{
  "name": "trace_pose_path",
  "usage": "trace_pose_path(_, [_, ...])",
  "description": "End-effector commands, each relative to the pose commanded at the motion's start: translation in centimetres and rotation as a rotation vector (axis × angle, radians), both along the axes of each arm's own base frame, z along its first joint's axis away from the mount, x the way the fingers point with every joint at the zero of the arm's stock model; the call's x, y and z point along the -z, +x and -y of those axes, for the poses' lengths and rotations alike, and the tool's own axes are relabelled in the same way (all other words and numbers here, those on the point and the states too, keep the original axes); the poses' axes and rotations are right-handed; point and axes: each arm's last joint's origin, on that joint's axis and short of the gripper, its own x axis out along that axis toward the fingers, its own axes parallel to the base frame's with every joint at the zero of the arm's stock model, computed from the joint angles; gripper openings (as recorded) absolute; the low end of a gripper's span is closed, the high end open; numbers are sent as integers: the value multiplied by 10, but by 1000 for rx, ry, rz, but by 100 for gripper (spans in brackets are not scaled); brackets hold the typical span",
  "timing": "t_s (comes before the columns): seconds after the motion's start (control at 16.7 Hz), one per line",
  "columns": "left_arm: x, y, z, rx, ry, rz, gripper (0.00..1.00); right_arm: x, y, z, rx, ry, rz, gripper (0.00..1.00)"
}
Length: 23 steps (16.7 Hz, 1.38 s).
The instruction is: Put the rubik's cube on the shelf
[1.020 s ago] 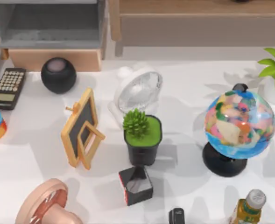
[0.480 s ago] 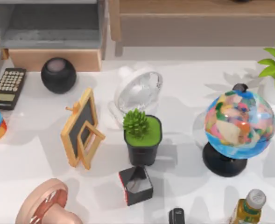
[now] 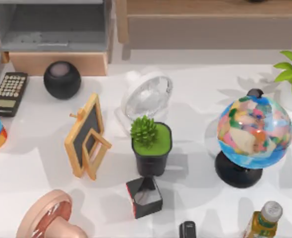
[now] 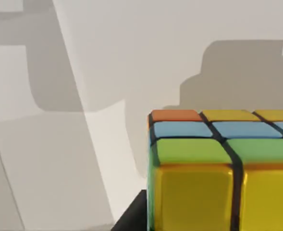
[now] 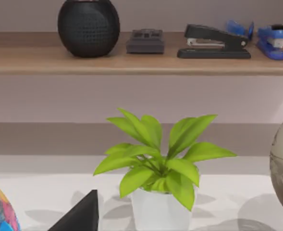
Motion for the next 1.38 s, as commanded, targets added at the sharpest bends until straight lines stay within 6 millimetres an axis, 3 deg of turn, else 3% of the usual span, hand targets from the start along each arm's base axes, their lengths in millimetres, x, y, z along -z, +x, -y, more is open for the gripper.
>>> trace_pose_path(0.48, [-4,-3,0,-14,3,-16,0,0,0,0,0,0,0,100])
trace_pose_path(0.66, [-31,-17,9,-19,20,-25,0,0,0,0,0,0,0,100])
trace_pose_path(0.78, [-59,-25,31,5,44,2,0,0,0,0,0,0,0,100])
trace_pose_path(0.9, [-84,-32,66,53,69,41,0,0,0,0,0,0,0,100])
trace_pose_path(1.02, [-99,-37,113,131,86,76,0,0,0,0,0,0,0,100])
trace_pose_path(1.38, [-103,-63,295,452,116,281,0,0,0,0,0,0,0,100])
